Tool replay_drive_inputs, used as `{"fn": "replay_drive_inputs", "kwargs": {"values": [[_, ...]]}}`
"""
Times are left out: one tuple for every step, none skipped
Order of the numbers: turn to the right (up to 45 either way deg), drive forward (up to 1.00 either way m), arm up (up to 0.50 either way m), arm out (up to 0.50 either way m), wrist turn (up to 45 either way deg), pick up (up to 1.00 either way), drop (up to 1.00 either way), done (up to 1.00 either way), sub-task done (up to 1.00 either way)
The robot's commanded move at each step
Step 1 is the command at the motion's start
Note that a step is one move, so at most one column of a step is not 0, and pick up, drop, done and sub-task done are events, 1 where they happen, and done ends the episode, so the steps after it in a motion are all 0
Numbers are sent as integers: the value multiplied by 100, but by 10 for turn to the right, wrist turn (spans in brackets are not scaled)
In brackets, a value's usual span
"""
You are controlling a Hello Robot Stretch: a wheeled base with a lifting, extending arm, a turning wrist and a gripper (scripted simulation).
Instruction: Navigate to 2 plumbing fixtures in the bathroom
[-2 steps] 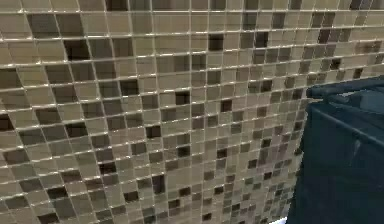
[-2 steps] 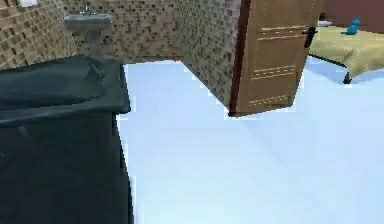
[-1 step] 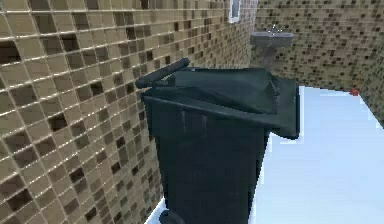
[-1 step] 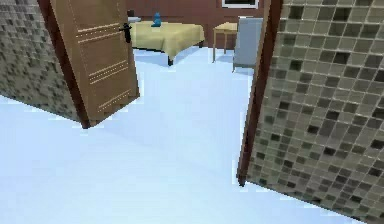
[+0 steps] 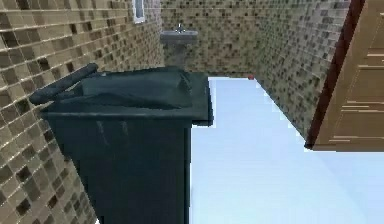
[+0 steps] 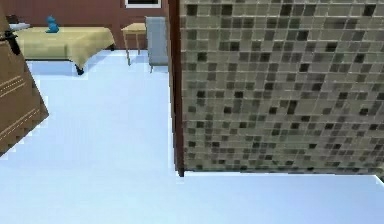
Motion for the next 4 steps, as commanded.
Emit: {"fn": "replay_drive_inputs", "kwargs": {"values": [[0, 15, 0, 0, 0, 0, 0, 0, 0], [450, 0, 0, 0, 0, 0, 0, 0, 0], [0, 100, 0, 0, 0, 0, 0, 0, 0], [300, 0, 0, 0, 0, 0, 0, 0, 0]]}}
